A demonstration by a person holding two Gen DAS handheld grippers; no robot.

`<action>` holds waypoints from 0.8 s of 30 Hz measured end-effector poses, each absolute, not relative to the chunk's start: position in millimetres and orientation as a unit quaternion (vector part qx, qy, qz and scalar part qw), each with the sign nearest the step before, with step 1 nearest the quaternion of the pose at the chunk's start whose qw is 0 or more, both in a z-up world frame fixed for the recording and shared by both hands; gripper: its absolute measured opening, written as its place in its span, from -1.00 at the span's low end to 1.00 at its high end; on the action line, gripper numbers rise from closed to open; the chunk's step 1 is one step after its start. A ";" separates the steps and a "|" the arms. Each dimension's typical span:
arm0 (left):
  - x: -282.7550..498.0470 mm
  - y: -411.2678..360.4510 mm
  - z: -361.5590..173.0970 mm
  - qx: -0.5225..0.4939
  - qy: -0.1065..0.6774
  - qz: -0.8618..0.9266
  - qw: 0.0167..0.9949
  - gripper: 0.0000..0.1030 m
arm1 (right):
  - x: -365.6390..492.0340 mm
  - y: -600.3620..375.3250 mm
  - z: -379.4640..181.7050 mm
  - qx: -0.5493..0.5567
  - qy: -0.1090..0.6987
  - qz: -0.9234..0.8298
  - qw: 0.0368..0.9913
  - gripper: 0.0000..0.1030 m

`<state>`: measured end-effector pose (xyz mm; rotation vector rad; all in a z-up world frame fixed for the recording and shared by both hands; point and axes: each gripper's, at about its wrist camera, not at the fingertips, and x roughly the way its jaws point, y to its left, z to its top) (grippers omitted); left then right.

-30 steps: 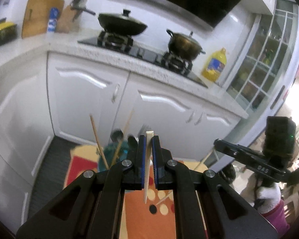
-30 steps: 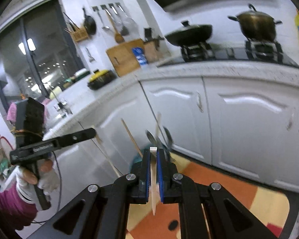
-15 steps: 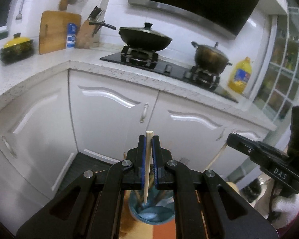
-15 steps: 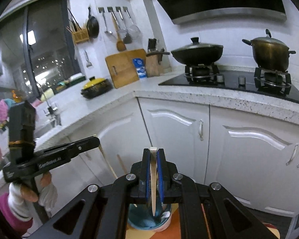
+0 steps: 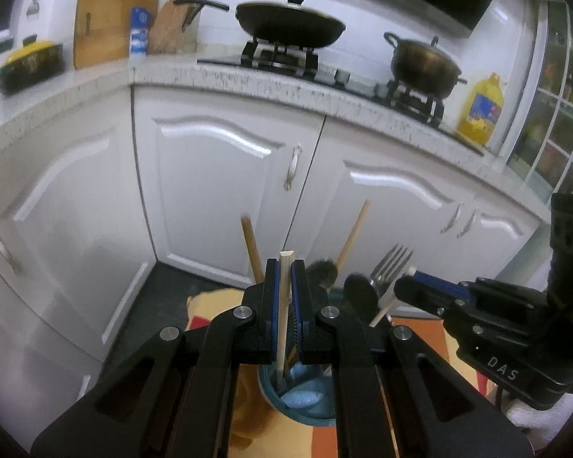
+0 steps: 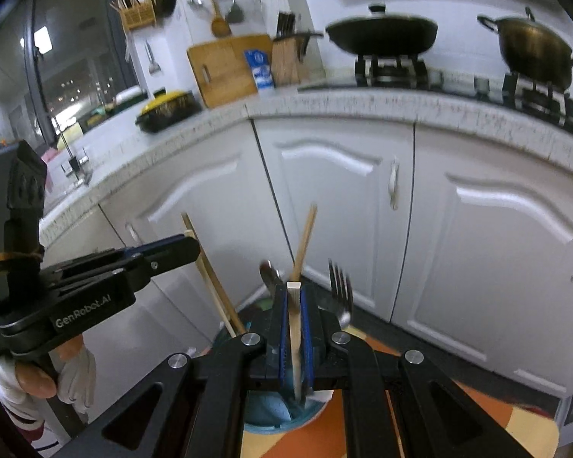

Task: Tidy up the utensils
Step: 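Open the left tool to drop its chopstick into the cup while the right tool releases its chopstick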

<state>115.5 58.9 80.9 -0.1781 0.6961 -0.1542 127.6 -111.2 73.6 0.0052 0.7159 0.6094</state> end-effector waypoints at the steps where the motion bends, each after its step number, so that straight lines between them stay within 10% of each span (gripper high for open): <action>1: 116.0 58.9 77.3 -0.091 0.345 -0.076 0.931 -0.91 | 127.4 -112.2 70.1 0.004 0.346 0.293 0.891 -0.88; 7: 112.7 61.6 73.1 -0.114 0.357 -0.074 0.924 -0.89 | 129.3 -123.2 67.2 0.022 0.362 0.288 0.886 -0.82; 9: 111.4 63.8 74.1 -0.123 0.361 -0.075 0.921 -0.71 | 126.3 -127.8 67.3 0.023 0.361 0.282 0.889 -0.52; 17: 90.9 62.6 76.5 -0.127 0.358 -0.077 0.922 -0.10 | 108.5 -149.5 59.0 0.056 0.369 0.271 0.887 -0.50; 24: 68.5 57.5 72.2 -0.116 0.352 -0.058 0.927 -0.06 | 86.8 -149.6 51.2 0.052 0.372 0.261 0.890 -0.46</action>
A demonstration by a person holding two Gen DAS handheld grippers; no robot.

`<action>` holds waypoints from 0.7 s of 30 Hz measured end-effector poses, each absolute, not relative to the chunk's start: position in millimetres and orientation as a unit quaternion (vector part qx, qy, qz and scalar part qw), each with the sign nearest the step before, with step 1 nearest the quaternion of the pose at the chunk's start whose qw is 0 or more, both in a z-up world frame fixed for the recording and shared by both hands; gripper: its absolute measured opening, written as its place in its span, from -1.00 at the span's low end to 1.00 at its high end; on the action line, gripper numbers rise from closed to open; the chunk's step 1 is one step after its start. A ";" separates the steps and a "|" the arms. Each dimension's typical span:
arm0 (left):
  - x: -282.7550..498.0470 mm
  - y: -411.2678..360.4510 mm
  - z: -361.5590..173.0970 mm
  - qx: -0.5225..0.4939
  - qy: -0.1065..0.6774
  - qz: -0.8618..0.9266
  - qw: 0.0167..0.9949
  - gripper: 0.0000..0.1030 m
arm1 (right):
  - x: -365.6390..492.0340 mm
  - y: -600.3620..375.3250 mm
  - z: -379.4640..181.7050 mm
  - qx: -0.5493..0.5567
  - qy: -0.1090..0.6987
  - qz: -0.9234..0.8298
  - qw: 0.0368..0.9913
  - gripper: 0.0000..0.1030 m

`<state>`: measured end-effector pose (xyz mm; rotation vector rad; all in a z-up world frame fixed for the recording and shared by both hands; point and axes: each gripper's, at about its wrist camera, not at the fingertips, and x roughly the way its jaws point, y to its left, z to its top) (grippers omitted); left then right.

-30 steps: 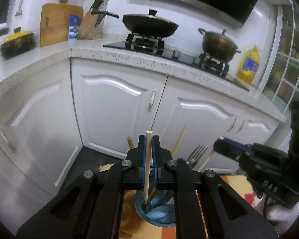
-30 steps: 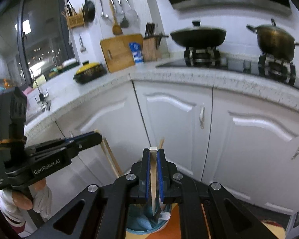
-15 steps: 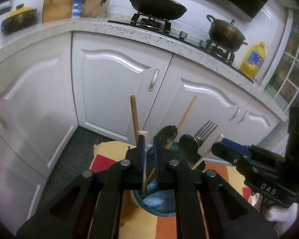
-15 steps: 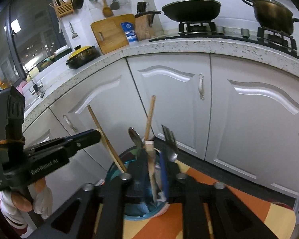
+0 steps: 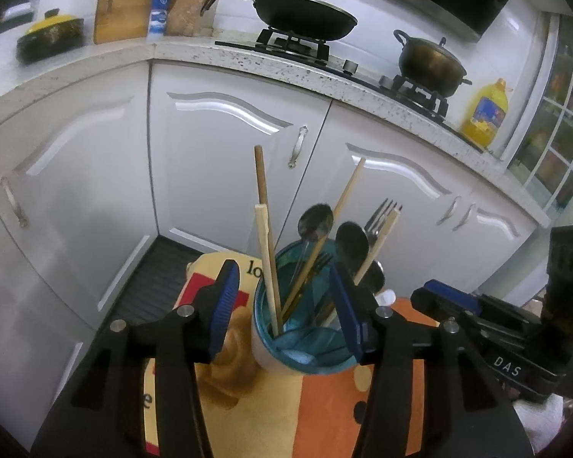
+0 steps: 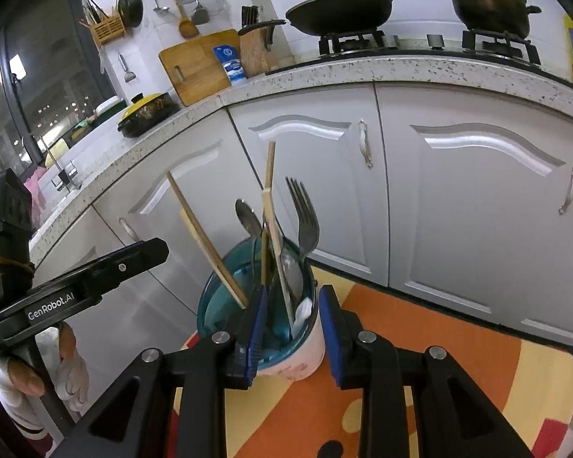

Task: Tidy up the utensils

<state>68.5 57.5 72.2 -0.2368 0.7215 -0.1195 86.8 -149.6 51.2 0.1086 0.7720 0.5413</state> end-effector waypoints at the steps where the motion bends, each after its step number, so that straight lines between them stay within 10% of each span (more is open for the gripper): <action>1: 65.0 56.8 71.3 -0.115 0.352 -0.054 0.927 -0.06 | 84.4 -149.5 50.2 0.052 0.371 0.259 0.890 -0.45; 21: 20.3 38.1 66.1 -0.088 0.344 -0.026 0.935 -0.06 | 38.2 -143.7 49.8 0.050 0.356 0.225 0.905 -0.27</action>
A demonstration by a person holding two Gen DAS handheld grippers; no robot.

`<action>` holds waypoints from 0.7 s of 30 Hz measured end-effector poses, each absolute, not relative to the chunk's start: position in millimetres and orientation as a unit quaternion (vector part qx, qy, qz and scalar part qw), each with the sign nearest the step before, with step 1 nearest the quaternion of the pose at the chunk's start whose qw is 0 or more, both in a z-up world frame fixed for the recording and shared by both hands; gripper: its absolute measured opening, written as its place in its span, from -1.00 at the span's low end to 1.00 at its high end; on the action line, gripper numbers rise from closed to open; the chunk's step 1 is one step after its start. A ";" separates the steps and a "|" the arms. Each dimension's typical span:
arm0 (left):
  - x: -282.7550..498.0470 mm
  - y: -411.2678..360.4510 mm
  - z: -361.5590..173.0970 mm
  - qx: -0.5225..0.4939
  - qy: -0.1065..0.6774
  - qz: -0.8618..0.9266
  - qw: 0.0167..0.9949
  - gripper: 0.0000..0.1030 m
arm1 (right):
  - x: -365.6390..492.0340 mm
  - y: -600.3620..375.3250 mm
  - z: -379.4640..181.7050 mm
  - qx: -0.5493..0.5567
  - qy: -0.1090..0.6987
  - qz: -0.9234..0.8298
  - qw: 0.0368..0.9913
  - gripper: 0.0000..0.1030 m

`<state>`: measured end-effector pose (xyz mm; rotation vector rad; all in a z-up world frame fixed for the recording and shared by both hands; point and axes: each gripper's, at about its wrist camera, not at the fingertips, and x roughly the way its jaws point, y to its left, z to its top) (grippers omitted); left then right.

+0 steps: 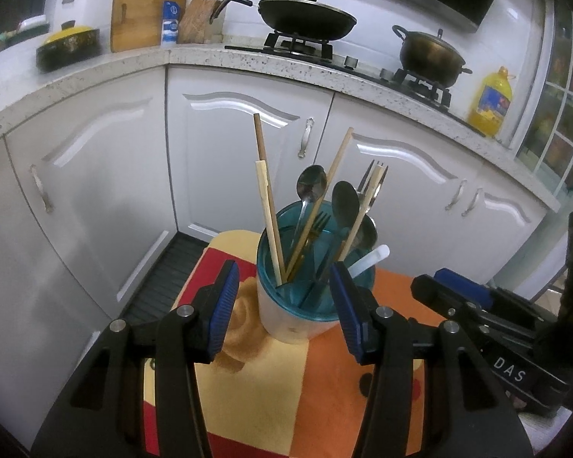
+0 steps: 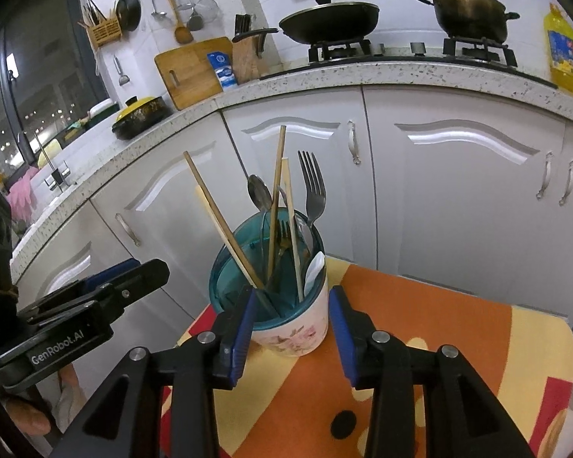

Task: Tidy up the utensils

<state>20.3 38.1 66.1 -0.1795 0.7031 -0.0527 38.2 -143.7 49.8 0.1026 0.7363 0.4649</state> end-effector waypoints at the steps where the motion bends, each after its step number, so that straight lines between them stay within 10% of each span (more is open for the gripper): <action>1: 18.7 37.2 66.8 -0.086 0.342 -0.024 0.935 -0.06 | 36.0 -144.0 50.7 0.049 0.355 0.224 0.906 -0.26; 21: -6.7 22.0 77.7 -0.050 0.328 -0.003 0.944 -0.05 | 15.3 -151.4 56.7 0.046 0.346 0.212 0.913 -0.19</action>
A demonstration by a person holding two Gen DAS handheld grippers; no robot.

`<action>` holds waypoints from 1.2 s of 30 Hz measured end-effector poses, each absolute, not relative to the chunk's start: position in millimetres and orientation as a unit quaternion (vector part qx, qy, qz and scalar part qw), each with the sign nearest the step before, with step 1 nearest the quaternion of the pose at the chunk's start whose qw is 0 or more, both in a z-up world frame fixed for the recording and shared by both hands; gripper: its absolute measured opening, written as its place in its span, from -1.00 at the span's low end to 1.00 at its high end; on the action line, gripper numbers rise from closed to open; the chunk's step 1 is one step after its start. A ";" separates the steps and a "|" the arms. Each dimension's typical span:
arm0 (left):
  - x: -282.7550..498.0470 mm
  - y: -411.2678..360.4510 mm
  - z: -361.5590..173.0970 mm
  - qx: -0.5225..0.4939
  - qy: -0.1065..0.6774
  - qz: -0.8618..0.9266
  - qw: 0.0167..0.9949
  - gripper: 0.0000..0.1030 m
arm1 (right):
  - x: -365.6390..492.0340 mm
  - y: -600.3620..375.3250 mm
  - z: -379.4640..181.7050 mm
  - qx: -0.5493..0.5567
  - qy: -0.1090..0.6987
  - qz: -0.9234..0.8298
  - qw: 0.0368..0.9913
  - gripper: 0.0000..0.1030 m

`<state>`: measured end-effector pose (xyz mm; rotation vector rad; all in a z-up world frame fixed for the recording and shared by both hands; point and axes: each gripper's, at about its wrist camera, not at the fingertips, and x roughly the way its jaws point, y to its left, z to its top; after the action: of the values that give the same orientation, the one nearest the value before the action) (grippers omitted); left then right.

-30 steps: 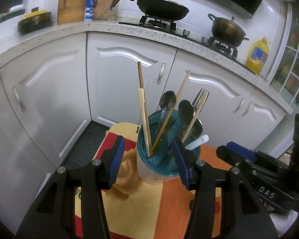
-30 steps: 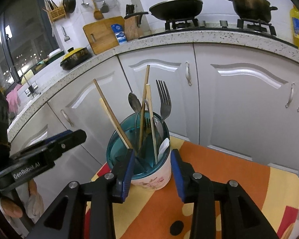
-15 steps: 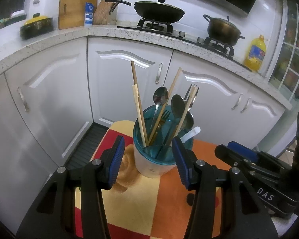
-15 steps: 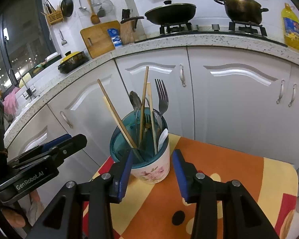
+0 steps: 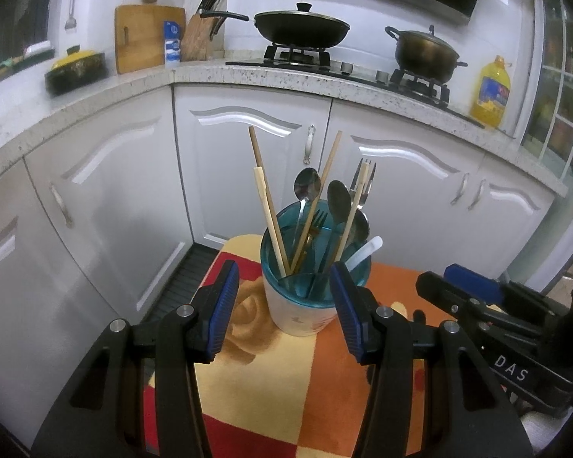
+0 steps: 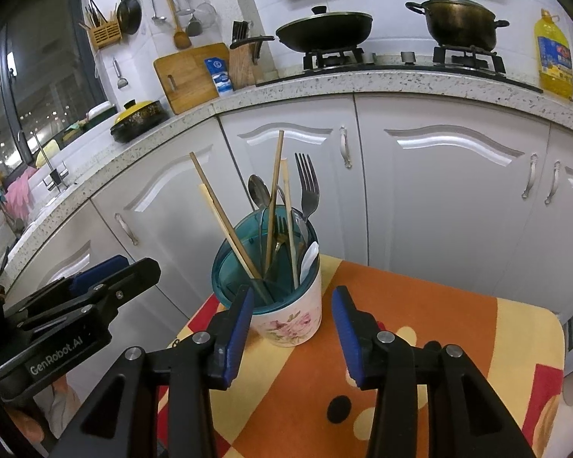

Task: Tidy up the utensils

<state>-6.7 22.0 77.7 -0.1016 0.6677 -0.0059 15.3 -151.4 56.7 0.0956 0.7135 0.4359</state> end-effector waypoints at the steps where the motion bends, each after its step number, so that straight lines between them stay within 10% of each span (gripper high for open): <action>1: -7.9 21.4 78.4 -0.048 0.326 -0.002 0.944 -0.05 | 14.8 -151.2 57.1 0.046 0.346 0.212 0.913 -0.18; 36: -16.1 29.6 75.8 -0.049 0.324 0.021 0.944 -0.05 | 4.3 -132.4 53.1 0.017 0.350 0.218 0.911 -0.16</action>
<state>-16.1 29.6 75.8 -0.1004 0.6613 0.0436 4.3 -132.4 53.1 0.0352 0.7217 0.4486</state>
